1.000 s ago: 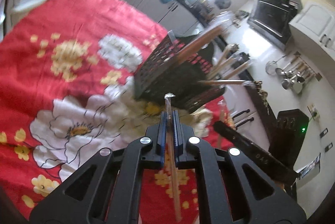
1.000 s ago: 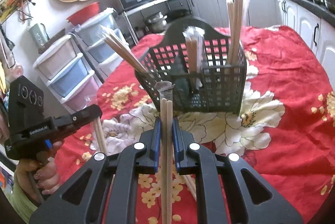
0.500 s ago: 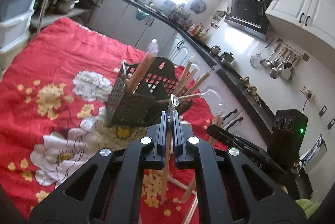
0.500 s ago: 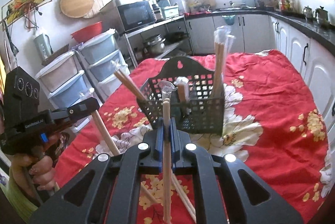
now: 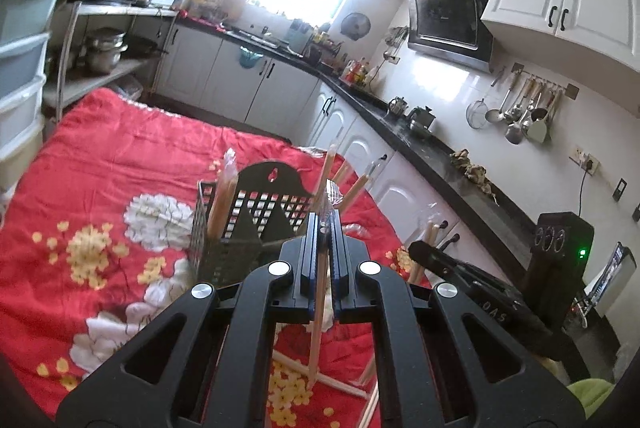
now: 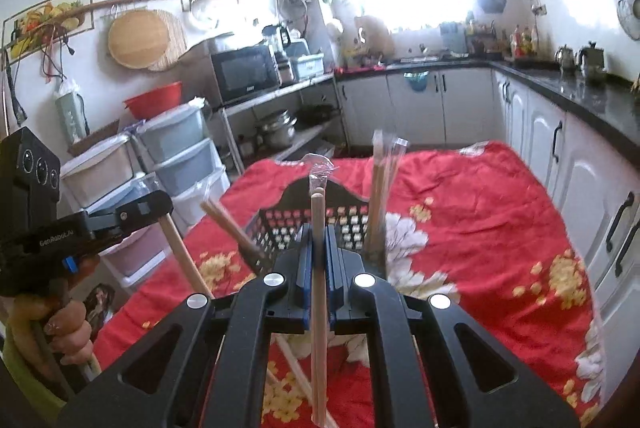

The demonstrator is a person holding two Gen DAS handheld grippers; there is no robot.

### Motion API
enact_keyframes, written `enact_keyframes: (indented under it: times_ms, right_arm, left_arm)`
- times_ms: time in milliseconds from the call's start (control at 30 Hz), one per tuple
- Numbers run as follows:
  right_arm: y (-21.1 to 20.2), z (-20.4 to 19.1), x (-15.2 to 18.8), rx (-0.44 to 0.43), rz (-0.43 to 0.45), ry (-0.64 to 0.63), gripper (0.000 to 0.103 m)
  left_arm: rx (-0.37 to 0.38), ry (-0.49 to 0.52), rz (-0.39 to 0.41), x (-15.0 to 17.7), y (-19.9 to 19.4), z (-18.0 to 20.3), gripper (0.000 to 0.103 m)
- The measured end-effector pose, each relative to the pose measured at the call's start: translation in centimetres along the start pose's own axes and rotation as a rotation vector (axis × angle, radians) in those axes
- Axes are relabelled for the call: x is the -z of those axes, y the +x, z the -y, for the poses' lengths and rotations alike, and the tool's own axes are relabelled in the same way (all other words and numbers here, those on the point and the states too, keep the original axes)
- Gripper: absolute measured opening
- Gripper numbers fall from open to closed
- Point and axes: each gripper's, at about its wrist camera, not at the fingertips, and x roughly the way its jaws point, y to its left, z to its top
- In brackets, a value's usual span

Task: Organize utensils
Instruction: 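Lift both held chopsticks upright and carry them over the caddy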

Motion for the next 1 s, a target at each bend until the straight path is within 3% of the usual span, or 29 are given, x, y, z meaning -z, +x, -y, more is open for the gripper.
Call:
enact_keyframes:
  times_ms: [500,1000]
  right_arm:
    - [-0.7,-0.1,-5.0,0.028,0.189,-0.082,0.006]
    - [0.5,-0.5,-9.4,0.0,0.412,-0.153,0.006]
  left_arm:
    - [-0.026,0.066,0.08,-3.7,-0.1,1.4,0.002]
    - [-0.123,0.11,0.208,-8.9,-0.1,1.4,0.002]
